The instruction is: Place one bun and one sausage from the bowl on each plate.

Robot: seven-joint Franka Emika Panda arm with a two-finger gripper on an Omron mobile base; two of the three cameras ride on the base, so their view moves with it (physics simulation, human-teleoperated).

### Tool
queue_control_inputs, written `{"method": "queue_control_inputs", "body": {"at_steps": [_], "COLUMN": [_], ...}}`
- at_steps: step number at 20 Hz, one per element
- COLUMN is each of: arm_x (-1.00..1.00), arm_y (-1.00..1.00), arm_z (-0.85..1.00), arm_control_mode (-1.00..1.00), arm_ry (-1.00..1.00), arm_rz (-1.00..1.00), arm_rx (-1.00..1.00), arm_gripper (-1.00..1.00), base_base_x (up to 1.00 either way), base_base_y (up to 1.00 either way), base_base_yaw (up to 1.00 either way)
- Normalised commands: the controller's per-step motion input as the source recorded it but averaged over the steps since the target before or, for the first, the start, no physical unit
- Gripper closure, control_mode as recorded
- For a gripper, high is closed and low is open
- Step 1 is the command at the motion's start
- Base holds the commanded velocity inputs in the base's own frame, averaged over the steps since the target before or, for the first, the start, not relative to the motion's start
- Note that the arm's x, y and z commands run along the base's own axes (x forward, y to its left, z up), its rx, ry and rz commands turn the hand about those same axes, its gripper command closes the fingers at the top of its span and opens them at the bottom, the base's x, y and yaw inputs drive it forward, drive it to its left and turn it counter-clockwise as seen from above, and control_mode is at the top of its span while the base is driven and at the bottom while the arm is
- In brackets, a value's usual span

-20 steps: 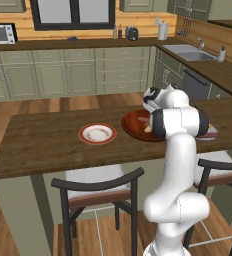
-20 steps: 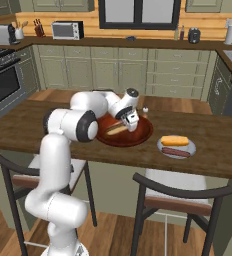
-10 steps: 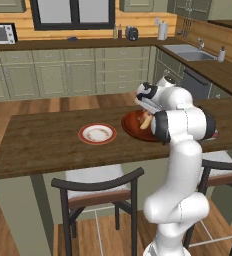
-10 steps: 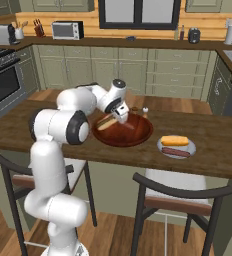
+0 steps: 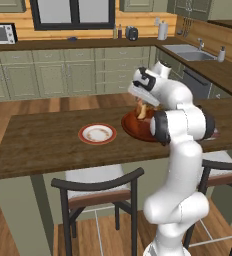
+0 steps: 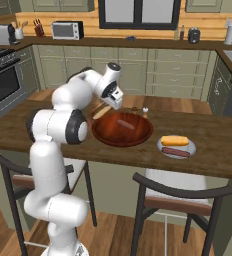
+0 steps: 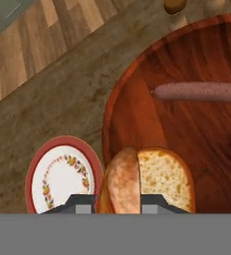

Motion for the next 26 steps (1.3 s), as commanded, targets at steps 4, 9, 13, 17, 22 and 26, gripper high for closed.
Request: {"method": "queue_control_inputs", "body": {"at_steps": [4, 9, 13, 17, 22, 26], "arm_x": [0.33, 0.22, 0.29, 0.33, 0.32, 0.17], "arm_y": [0.68, 0.65, 0.46, 0.03, 0.42, 0.67], "arm_z": [0.13, 0.07, 0.01, -0.06, -0.12, -0.24], "arm_control_mode": [-1.0, -1.0, -1.0, -1.0, -1.0, -1.0], "arm_ry": [0.16, 0.11, 0.11, 0.06, -0.02, -0.01], "arm_rz": [0.18, 0.13, 0.06, -0.01, 0.03, 0.12], "arm_rx": [0.0, -0.05, -0.09, -0.08, -0.19, -0.16], "arm_gripper": [1.0, 1.0, 1.0, 1.0, 1.0, 1.0], "base_base_x": [0.0, 0.0, 0.0, 0.0, 0.0, 0.0], "base_base_y": [0.0, 0.0, 0.0, 0.0, 0.0, 0.0], "base_base_yaw": [0.0, 0.0, 0.0, 0.0, 0.0, 0.0]}}
